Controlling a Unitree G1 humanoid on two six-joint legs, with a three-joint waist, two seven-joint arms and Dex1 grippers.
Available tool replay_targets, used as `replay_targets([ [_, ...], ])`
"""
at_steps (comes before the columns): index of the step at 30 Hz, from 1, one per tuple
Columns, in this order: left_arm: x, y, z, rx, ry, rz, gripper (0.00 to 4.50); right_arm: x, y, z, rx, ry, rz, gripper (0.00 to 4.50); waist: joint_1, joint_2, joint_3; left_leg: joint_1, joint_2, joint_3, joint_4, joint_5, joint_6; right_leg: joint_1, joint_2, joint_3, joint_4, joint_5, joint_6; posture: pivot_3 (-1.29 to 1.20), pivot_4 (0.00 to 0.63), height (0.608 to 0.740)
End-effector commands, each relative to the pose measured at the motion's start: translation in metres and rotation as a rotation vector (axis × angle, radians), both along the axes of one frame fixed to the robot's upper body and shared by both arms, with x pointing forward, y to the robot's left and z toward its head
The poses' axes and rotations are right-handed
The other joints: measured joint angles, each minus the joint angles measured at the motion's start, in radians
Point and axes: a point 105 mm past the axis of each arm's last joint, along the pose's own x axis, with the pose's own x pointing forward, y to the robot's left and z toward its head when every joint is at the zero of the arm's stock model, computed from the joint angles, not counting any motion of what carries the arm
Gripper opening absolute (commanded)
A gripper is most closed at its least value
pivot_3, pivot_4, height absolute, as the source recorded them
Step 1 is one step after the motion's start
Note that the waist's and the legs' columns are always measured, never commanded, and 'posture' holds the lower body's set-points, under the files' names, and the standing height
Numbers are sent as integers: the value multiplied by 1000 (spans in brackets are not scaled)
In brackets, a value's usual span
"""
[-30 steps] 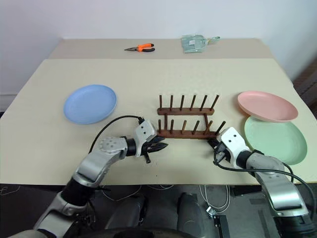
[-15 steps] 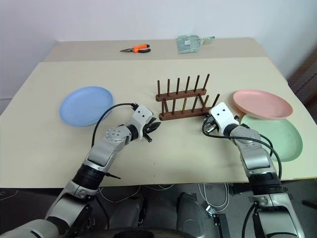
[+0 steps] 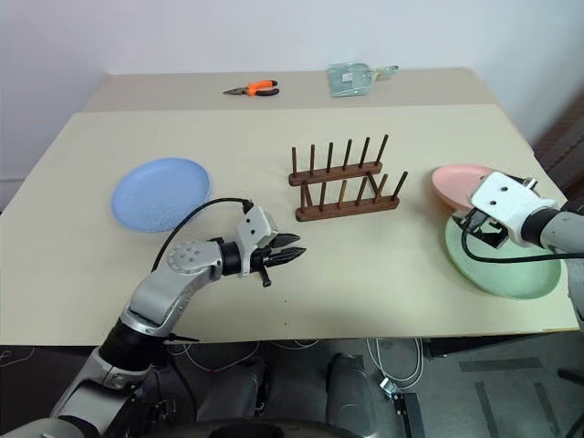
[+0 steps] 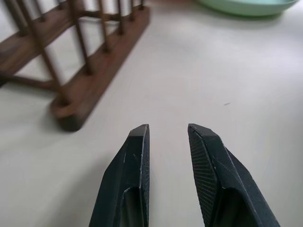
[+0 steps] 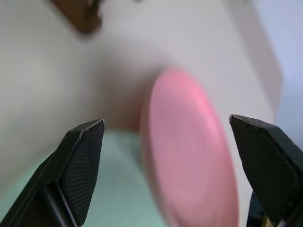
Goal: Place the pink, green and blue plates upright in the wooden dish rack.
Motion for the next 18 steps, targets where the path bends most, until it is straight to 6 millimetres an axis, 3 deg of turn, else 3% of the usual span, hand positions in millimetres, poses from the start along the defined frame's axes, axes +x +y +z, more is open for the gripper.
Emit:
replay_targets([
  [1, -1, -14, 12, -23, -55, -37, 1239, 8, -20, 0, -92, -11, -35, 4305, 0, 1, 0, 0, 0, 0, 0, 0, 0, 0, 0, 0, 0, 2, -3, 0, 150, 740],
  [3, 0, -16, 15, -32, -61, -37, 1239, 12, -27, -6, -109, -4, -54, 4305, -2, 2, 0, 0, 0, 1, 0, 0, 0, -1, 0, 1, 0, 2, -3, 0, 150, 740],
  [6, 1, -15, 18, -42, -66, -28, 1239, 16, -35, -14, -142, -2, -70, 3533, -3, 2, 0, 0, 0, 1, 0, 0, 0, -1, 0, 1, 0, 2, -3, 0, 150, 740],
  [10, -1, -10, 19, -42, -67, -19, 1239, 18, -37, -12, -158, -26, -61, 1503, -2, 2, 0, 0, 0, 1, 0, 0, 0, 0, 0, 1, 0, 2, -3, 0, 150, 740],
  [13, -1, -2, 16, -24, -69, 3, 1239, 19, -29, 2, -165, -67, -20, 47, -2, 2, 0, 0, 0, 1, 0, 0, 0, 0, 0, 2, 0, 2, -3, 0, 150, 740],
  [17, -2, 5, 16, -17, -71, 16, 1239, 17, -18, 28, -188, -149, 29, 47, -2, 2, 0, 0, 0, 1, 0, 0, 0, 0, 0, 1, 1, 2, -3, 0, 150, 740],
  [18, -1, 7, 17, -17, -72, 25, 1239, 19, -9, 48, -134, -218, 41, 47, -2, 3, 1, 0, 0, 1, 0, 0, 0, 0, 0, 2, 1, 2, -3, 0, 150, 740],
])
